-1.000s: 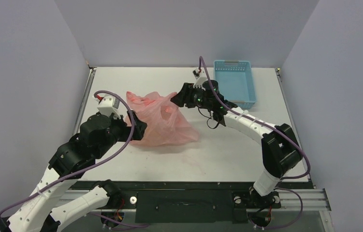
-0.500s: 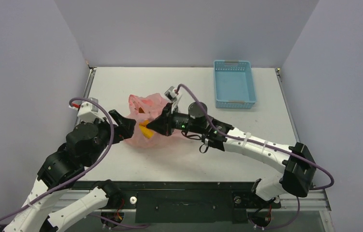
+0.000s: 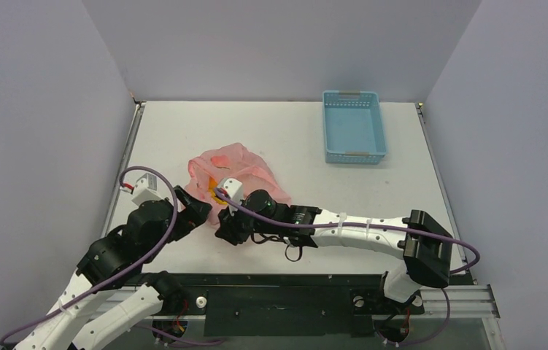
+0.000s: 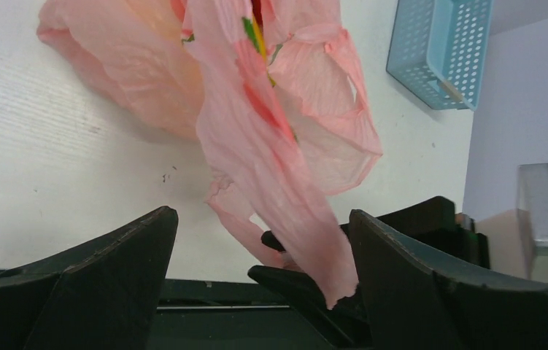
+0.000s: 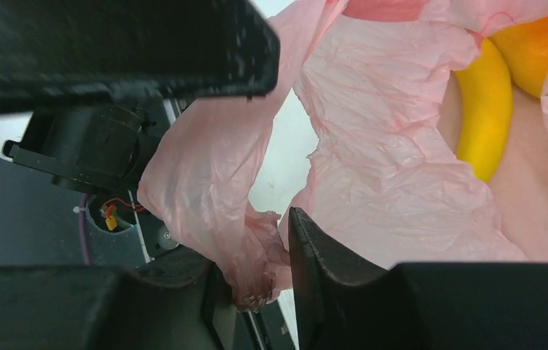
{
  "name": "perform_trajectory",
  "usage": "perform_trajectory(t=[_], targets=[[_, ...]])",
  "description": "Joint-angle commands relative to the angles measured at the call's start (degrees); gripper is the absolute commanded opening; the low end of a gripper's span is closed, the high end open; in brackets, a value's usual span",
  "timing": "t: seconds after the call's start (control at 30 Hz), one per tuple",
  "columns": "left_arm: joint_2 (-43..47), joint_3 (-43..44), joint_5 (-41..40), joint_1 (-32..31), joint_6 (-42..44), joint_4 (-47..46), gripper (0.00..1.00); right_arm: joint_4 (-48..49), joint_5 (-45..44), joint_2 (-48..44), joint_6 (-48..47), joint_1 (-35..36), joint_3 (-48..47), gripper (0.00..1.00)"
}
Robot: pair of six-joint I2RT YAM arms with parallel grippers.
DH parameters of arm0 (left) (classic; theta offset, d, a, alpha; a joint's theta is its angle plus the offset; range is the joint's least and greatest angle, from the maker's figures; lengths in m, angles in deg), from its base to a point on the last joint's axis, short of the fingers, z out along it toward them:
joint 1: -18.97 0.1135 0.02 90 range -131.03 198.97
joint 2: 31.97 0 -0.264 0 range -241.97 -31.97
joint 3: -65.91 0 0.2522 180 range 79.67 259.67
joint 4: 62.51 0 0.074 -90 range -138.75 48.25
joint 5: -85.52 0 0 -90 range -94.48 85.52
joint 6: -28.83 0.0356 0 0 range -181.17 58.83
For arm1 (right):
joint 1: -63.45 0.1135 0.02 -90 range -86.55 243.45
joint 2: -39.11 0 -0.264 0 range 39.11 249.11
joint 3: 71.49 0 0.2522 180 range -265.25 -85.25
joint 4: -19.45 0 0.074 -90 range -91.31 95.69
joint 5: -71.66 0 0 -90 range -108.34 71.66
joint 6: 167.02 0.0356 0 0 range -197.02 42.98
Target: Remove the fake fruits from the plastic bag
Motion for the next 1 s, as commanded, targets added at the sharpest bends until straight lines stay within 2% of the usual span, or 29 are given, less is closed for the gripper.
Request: perform_trajectory(t=[0.0,0.17,0.23,0.3,0.33,0.4,0.47,0.53,0.57,0.6,0.63,0.67,0.7,0.73,0.77,0.8,0.87,0.97], targets=[[0.6,-1.1,0.5,-0.2,-5.2,1.5,0.86,3.0,-2.4,-2.6,-0.8,0.3,0.1,0.26],[1.4,-4.3,-3.4,-0.2,-6.4,-0.7,0.88,4.8,-2.4,-3.6,0.2,1.2,1.0,0.23],[1.0,-5.8,-4.4,-0.1,-5.7,-4.9,0.88,4.5,-3.1,-4.1,-0.3,2.3,0.7,0.18],[-0.1,-7.4,-4.8,-0.1,-3.1,-13.2,0.86,3.7,-4.6,-4.9,-1.3,3.4,0.3,0.13],[-0.5,-8.5,-5.2,-0.1,-1.4,-15.1,0.79,3.6,-5.2,-5.2,-1.7,3.9,0.2,0.11],[-1.9,-9.4,-5.7,0.8,0.4,-19.8,0.73,2.8,-7.3,-6.2,-3.5,5.4,0.2,0.07],[-2.7,-10.7,-3.2,2.7,4.0,-27.0,0.63,2.4,-10.1,-6.6,-5.8,7.5,0.4,0.06],[-3.2,-12.2,3.3,6.4,6.9,-34.6,0.45,2.7,-15.3,-6.2,-7.9,10.0,1.0,0.05],[-3.7,-12.6,6.7,8.1,7.7,-38.9,0.3,3.5,-16.4,-5.9,-8.5,11.3,1.5,0.06],[-3.9,-13.5,13.7,12.1,7.8,-40.6,0.24,3.9,-17.4,-5.2,-8.5,11.7,1.7,0.07],[-4.6,-13.9,17.7,14.1,7.6,-43.0,0.11,4.9,-17.5,-4.9,-7.7,12.1,2.1,0.11],[-4.9,-14.6,25.6,18.3,7.6,-43.5,0.07,5.5,-17.4,-4.7,-6.4,12.1,2.5,0.14],[-5.4,-15.0,29.3,20.2,7.8,-43.7,0.03,7.0,-17.4,-4.9,-5.7,12.1,3.8,0.23],[-5.4,-16.0,35.6,23.1,8.1,-43.4,0.01,7.9,-17.4,-5.9,-4.6,12.1,4.6,0.31],[-4.9,-16.7,39.4,24.0,9.4,-42.3,0.0,9.5,-17.6,-6.6,-4.0,12.0,6.5,0.36],[-3.4,-18.2,40.6,25.1,10.2,-41.7,0.0,10.4,-18.1,-8.2,-3.1,11.9,7.6,0.43],[-0.2,-21.1,42.5,25.5,12.8,-40.9,0.0,12.3,-18.7,-10.8,-1.8,11.3,10.8,0.49],[3.6,-25.0,43.4,25.6,15.7,-41.0,0.0,13.0,-18.6,-14.6,0.1,8.4,15.5,0.51]])
